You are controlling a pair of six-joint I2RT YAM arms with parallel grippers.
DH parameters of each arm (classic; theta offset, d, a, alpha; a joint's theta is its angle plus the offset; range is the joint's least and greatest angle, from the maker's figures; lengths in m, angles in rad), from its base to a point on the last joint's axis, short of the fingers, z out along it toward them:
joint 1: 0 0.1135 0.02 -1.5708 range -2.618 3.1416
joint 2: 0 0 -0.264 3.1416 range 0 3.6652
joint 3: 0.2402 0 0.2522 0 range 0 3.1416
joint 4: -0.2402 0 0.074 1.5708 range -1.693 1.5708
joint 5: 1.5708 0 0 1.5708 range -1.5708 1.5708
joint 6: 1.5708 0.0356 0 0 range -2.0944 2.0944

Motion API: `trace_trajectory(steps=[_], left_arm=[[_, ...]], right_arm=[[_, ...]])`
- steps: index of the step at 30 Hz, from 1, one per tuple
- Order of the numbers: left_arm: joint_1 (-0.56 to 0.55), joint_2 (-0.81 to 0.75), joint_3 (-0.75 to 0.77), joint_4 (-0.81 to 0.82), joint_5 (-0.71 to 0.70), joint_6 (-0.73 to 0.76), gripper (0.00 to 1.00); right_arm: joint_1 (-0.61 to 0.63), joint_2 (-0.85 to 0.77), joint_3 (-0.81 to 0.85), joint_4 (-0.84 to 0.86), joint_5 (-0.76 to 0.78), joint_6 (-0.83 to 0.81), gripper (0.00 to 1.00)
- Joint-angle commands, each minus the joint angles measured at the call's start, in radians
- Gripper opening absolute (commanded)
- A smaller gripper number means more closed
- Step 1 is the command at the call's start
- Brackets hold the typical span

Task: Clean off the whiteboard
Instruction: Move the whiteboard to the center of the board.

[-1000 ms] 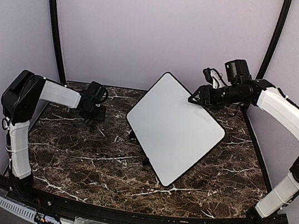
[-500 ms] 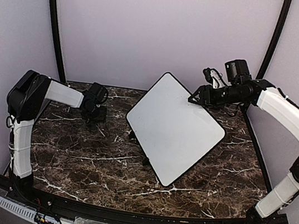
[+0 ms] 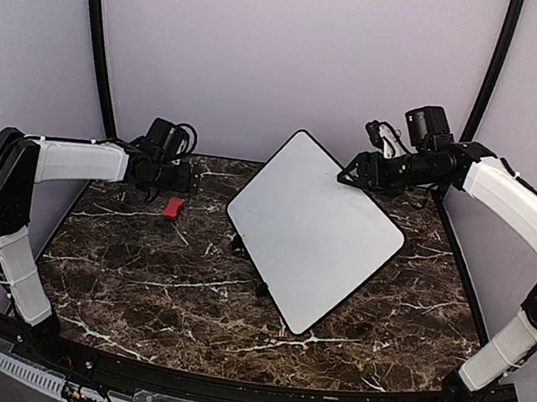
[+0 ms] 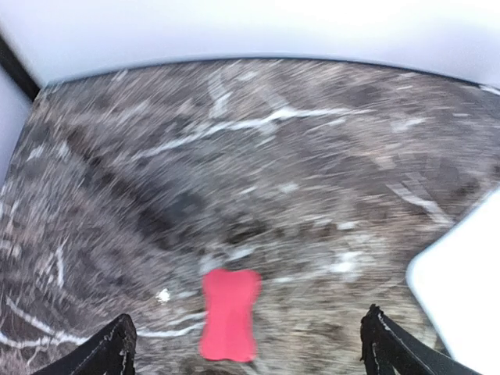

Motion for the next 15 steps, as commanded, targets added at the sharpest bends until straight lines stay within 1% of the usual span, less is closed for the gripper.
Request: trace_trajectory(steps=[1,2,6,10,12,15], left_arm=[[-0.09,-0.068,0.03,-0.01,0.113,0.169,0.99],[-0.109,-0.068,0.031,-0.011,0.159,0.202,0.99],[-0.174,-0.049,0.034,-0.016,0.23,0.31,0.99],[-0.192,-0.015,0.035,-0.001,0.252,0.447,0.99],[-0.192,0.0,0.033,-0.001,0.293,0.512,0.98],[-0.192,0.009,0.008,0.012,0.412,0.59,0.94]], right_arm=[[0.005,-0.053,0.027,0.0,0.036,-0.027,0.76],[0.005,-0.056,0.032,-0.003,0.038,-0.03,0.77],[0.005,-0.068,0.053,-0.017,0.06,-0.03,0.85],[0.004,-0.094,0.064,-0.021,0.087,-0.027,0.88],[0.004,-0.109,0.071,-0.026,0.101,-0.025,0.89],[0.001,-0.135,0.072,-0.028,0.122,-0.021,0.92]])
